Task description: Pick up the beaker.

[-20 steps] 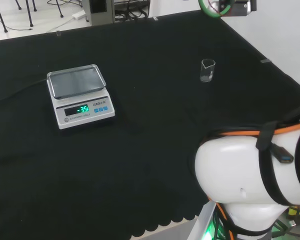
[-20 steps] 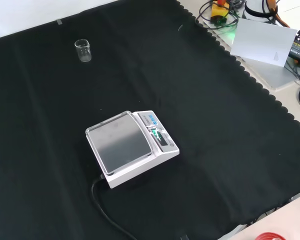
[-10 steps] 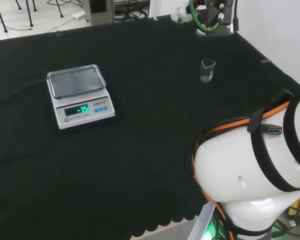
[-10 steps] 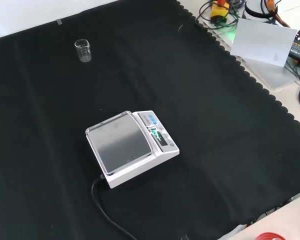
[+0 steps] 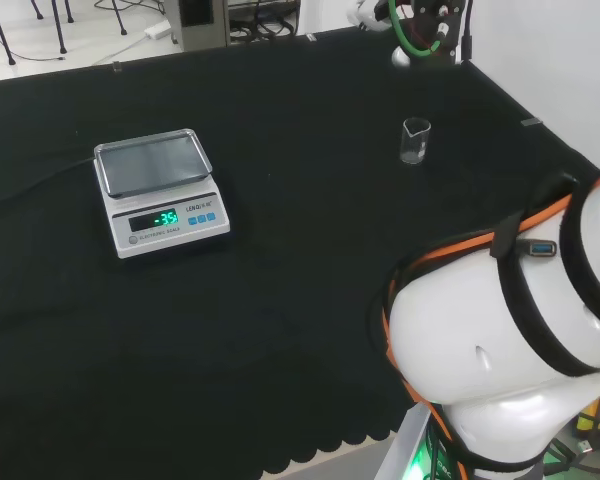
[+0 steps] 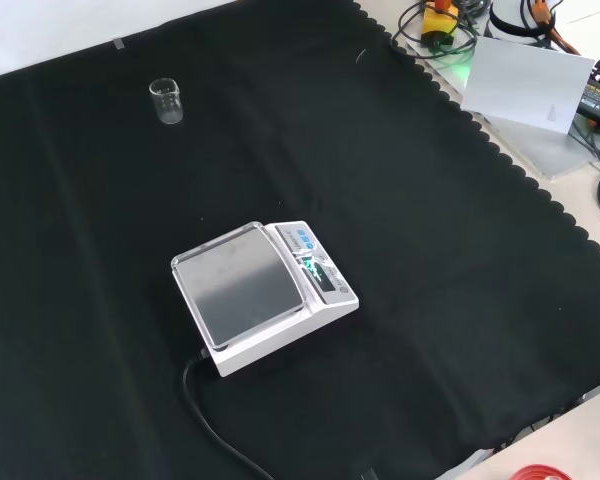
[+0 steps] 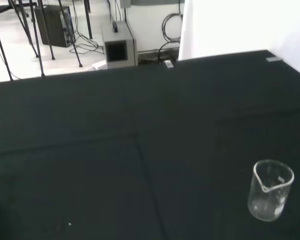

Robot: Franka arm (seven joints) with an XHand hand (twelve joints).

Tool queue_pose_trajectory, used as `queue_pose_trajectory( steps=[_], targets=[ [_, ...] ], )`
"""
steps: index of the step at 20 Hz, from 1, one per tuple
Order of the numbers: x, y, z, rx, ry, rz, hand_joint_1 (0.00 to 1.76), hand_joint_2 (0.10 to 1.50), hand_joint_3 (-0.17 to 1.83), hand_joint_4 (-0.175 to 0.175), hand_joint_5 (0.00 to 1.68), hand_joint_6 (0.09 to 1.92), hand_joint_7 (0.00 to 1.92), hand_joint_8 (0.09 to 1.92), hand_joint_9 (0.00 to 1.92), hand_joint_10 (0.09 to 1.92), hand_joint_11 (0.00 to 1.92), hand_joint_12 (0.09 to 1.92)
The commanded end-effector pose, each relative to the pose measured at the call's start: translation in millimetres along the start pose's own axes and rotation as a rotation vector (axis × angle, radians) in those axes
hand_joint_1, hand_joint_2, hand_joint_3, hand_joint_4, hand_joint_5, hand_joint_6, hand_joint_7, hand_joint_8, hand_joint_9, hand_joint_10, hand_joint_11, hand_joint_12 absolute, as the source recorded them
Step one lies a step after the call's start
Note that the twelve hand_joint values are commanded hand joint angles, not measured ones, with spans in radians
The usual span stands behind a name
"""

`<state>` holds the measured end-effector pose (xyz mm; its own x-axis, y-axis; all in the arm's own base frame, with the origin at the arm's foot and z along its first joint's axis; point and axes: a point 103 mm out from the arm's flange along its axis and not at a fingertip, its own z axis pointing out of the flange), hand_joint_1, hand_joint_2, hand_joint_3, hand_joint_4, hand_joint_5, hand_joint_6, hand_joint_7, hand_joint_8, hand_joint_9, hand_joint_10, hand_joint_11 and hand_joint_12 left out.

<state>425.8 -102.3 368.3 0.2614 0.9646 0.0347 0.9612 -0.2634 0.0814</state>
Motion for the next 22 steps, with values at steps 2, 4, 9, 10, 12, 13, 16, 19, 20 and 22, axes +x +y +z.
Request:
queue_pose_trajectory(
  steps=[2,4,9,10,12,13,16,19,20,22],
  targets=[
    [-39,50,80,0.085,0.019,0.051,0.73,1.11,-0.17,-0.037,0.31,0.23,0.20,0.69,0.34,0.83,0.00,1.47],
    [-43,58,89,0.106,0.019,0.054,0.73,1.11,-0.17,-0.038,0.31,0.23,0.20,0.69,0.34,0.83,0.00,1.47],
    [-53,74,107,0.134,0.018,0.054,0.73,1.11,-0.17,-0.040,0.34,0.24,0.21,0.69,0.35,0.83,0.01,1.47],
    [-54,76,110,0.139,0.015,0.055,0.74,1.11,-0.17,-0.041,0.34,0.24,0.21,0.69,0.35,0.83,0.01,1.47],
    [-57,80,116,0.139,0.021,0.064,0.74,1.11,-0.17,-0.039,0.34,0.24,0.21,0.69,0.35,0.83,0.01,1.47],
    [-59,82,118,0.140,0.024,0.068,0.74,1.11,-0.17,-0.036,0.34,0.24,0.21,0.69,0.35,0.83,0.01,1.47],
    [-61,89,126,0.151,0.016,0.070,0.74,1.11,-0.17,-0.030,0.33,0.23,0.21,0.70,0.35,0.82,0.01,1.47],
    [-64,97,136,0.167,0.018,0.074,0.74,1.11,-0.17,-0.030,0.33,0.23,0.22,0.70,0.35,0.82,0.01,1.47],
    [-65,100,140,0.171,0.020,0.075,0.74,1.11,-0.17,-0.030,0.33,0.23,0.22,0.70,0.35,0.82,0.01,1.47],
    [-68,105,149,0.188,0.016,0.075,0.74,1.11,-0.17,-0.031,0.33,0.23,0.22,0.70,0.36,0.82,0.01,1.47]
  ],
)
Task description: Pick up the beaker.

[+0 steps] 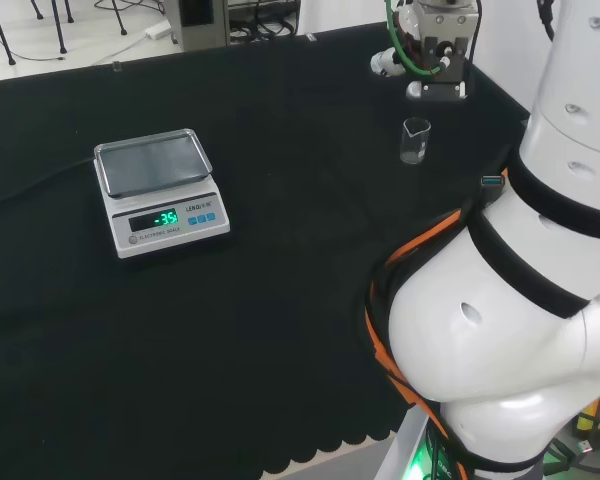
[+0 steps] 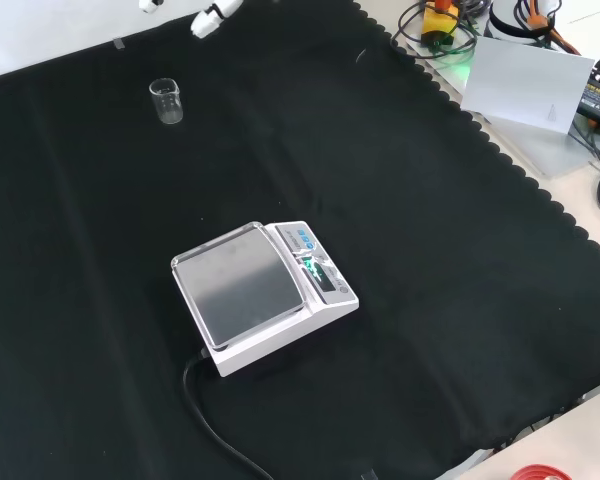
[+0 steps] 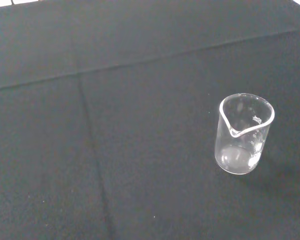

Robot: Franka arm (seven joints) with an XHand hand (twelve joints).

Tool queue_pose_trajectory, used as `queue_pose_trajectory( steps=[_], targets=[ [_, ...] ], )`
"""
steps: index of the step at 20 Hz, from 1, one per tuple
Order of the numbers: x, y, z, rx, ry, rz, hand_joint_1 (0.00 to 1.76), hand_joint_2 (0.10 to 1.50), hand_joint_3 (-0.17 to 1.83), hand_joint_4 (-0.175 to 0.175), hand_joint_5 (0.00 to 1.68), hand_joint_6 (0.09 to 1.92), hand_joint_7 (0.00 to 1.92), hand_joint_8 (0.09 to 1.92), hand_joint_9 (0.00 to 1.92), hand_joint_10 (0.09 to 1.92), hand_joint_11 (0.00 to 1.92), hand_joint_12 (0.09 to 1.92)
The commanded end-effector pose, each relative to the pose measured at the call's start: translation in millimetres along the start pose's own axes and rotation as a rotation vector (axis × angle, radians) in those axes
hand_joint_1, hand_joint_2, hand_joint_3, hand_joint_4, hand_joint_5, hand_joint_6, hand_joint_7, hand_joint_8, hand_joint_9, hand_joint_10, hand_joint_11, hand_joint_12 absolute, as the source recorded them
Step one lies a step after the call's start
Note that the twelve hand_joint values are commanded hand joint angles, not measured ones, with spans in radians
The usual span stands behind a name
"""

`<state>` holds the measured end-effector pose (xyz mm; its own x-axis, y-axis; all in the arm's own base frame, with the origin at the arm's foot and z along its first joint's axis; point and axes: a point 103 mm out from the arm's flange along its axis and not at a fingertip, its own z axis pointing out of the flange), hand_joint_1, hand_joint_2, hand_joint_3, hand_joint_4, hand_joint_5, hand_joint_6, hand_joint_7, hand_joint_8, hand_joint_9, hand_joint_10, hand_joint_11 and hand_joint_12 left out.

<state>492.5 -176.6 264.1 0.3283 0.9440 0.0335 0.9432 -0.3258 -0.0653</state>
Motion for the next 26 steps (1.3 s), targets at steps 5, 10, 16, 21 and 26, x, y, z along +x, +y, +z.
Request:
queue_pose_trajectory(
  steps=[5,10,16,21,26],
  targets=[
    [-13,50,55,0.079,0.002,0.011,0.74,1.11,-0.17,-0.034,0.33,0.23,0.22,0.70,0.36,0.82,0.01,1.47],
    [-20,58,70,0.111,-0.003,0.020,0.75,1.11,-0.17,-0.036,0.34,0.23,0.22,0.70,0.36,0.82,0.02,1.47],
    [-38,64,97,0.165,-0.017,0.038,0.75,1.11,-0.17,-0.039,0.34,0.23,0.22,0.70,0.36,0.82,0.01,1.47],
    [-56,54,116,0.242,-0.045,0.054,0.75,1.12,-0.17,-0.041,0.34,0.23,0.22,0.70,0.36,0.82,0.01,1.47],
    [-64,54,118,0.315,-0.062,0.071,0.72,1.05,-0.17,-0.029,0.27,0.17,0.09,0.68,0.21,0.83,0.00,1.43]
  ],
)
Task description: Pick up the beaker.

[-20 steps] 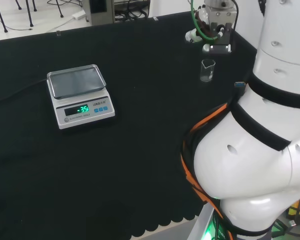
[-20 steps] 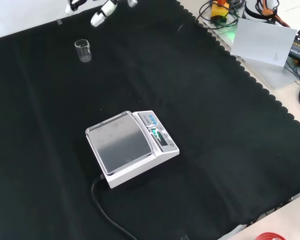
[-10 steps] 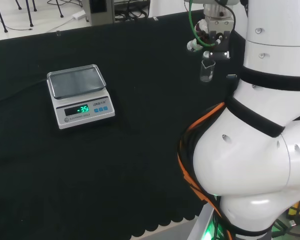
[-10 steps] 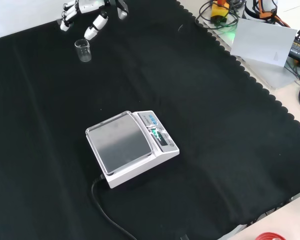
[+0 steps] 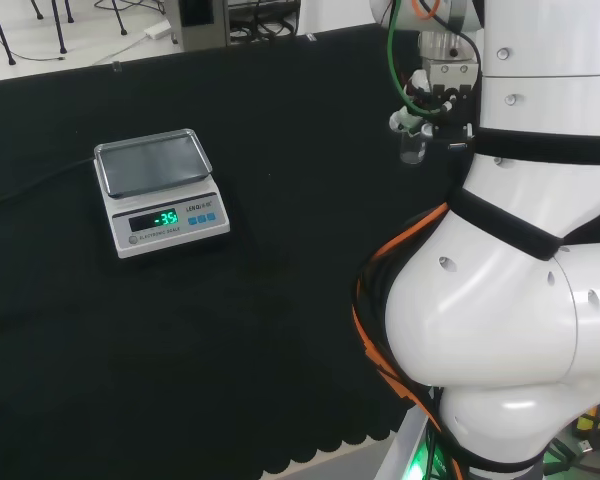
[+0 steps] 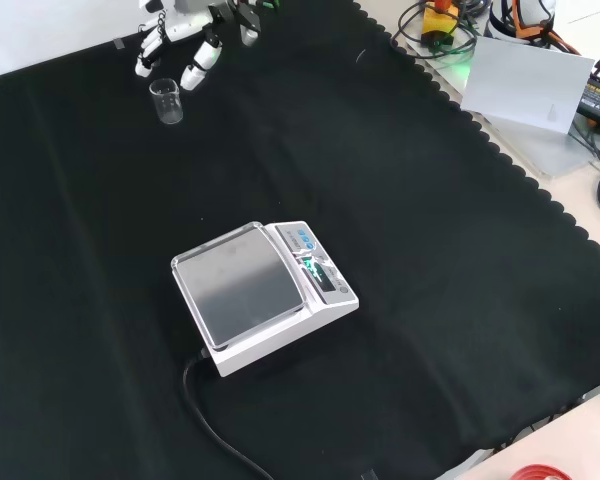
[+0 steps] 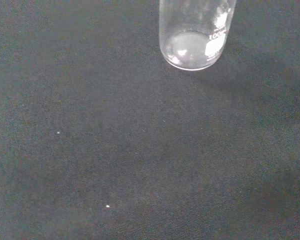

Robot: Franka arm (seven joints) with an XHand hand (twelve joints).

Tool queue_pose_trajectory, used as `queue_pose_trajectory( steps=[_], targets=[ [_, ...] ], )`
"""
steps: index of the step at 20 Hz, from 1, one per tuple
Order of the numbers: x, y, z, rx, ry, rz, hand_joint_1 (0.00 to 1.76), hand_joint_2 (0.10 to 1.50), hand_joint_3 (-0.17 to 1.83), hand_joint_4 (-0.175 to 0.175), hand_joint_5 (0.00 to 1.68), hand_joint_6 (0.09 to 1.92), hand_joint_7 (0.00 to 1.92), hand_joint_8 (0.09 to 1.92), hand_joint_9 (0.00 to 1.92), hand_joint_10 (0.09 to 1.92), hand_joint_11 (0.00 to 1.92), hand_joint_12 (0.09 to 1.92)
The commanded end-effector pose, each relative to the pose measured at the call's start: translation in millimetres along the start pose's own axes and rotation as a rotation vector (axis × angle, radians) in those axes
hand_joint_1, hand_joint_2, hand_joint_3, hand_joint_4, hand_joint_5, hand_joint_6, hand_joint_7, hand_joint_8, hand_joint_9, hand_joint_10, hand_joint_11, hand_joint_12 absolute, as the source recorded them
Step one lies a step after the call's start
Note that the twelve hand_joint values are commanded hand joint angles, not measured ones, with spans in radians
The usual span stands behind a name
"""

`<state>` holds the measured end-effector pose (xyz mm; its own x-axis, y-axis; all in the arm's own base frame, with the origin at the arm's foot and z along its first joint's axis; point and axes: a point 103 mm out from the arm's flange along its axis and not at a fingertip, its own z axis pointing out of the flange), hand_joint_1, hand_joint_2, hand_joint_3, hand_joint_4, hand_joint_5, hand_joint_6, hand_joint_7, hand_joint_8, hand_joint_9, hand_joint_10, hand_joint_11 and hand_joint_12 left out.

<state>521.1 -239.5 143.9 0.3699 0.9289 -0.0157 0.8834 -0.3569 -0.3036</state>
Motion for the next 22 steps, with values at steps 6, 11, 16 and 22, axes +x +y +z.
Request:
queue_pose_trajectory(
  steps=[6,11,16,22],
  targets=[
    [-14,10,15,0.152,-0.094,0.067,0.70,0.94,-0.17,0.011,0.10,0.09,0.00,0.31,0.01,0.81,0.00,1.36],
    [-20,18,19,0.160,-0.070,0.077,0.73,1.01,-0.17,-0.006,0.23,0.09,0.00,0.47,0.04,0.84,0.00,1.37],
    [-20,32,25,0.179,-0.032,0.074,0.75,1.04,-0.17,-0.011,0.28,0.09,0.01,0.57,0.10,0.85,0.00,1.40],
    [-13,47,34,0.213,-0.010,0.066,0.75,1.04,-0.17,-0.010,0.28,0.09,0.01,0.59,0.12,0.85,0.00,1.42]
  ],
)
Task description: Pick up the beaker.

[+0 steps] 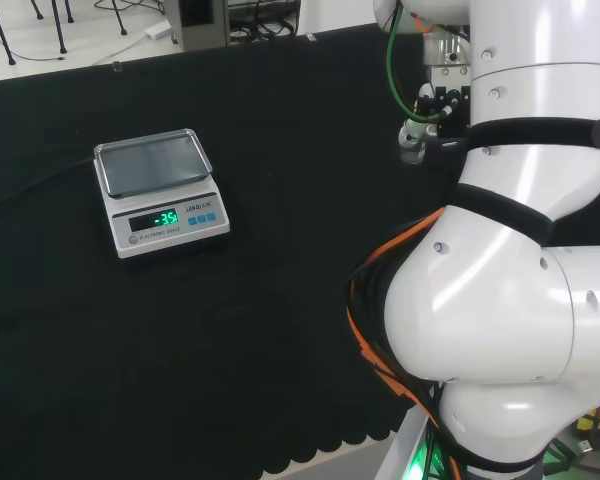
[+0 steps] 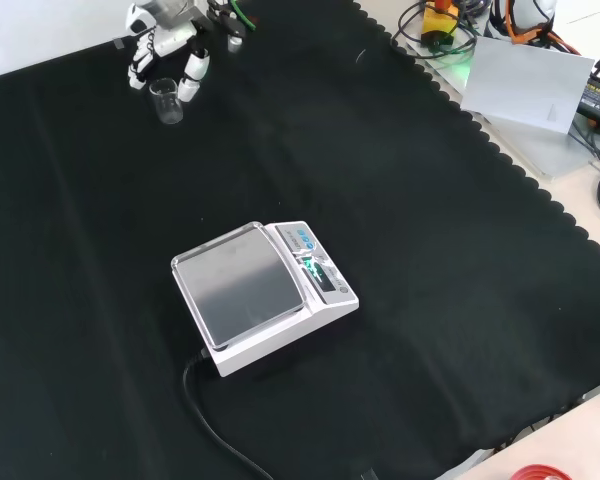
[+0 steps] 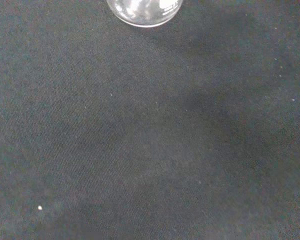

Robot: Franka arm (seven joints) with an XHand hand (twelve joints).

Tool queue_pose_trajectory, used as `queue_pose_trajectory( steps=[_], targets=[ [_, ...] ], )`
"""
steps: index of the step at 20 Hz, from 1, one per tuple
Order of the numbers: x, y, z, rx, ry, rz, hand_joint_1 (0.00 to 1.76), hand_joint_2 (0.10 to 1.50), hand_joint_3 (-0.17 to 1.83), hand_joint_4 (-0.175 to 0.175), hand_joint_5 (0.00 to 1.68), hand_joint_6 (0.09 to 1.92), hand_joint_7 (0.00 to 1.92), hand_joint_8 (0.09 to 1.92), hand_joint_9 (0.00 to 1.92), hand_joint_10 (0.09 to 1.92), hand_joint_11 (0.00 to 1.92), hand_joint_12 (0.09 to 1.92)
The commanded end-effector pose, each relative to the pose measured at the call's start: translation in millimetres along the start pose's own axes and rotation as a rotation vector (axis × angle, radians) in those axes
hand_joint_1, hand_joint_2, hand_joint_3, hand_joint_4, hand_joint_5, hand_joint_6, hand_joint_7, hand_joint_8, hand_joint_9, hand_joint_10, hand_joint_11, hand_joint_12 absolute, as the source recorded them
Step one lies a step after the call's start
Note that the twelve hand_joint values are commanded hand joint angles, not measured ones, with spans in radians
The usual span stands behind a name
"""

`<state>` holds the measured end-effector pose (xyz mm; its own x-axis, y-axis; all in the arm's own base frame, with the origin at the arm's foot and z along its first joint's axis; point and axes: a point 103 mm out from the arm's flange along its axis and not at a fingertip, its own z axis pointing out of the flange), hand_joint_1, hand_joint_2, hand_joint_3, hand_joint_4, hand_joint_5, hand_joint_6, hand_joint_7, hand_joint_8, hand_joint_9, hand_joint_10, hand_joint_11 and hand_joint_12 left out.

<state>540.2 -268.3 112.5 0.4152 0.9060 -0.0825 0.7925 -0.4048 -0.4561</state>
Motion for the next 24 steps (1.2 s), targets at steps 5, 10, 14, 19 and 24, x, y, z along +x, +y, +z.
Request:
queue_pose_trajectory(
  steps=[5,10,14,19,24],
  targets=[
    [10,17,16,0.060,0.028,-0.004,0.75,1.04,-0.17,-0.009,0.29,0.09,0.02,0.61,0.13,0.86,0.00,1.44],
    [11,18,17,0.046,0.032,-0.007,0.77,1.05,-0.17,-0.018,0.32,0.09,0.06,0.64,0.20,0.86,0.02,1.47],
    [11,14,8,0.018,0.031,-0.010,0.83,1.08,-0.17,-0.039,0.36,0.09,0.12,0.69,0.32,0.86,0.15,1.43],
    [14,15,2,-0.006,0.035,-0.018,0.91,1.15,-0.17,-0.068,0.46,0.09,0.18,0.73,0.50,0.83,0.38,1.34],
    [19,16,1,-0.026,0.032,-0.025,1.02,1.24,-0.17,-0.120,0.46,0.69,0.28,0.76,0.70,0.73,0.62,1.23]
  ],
)
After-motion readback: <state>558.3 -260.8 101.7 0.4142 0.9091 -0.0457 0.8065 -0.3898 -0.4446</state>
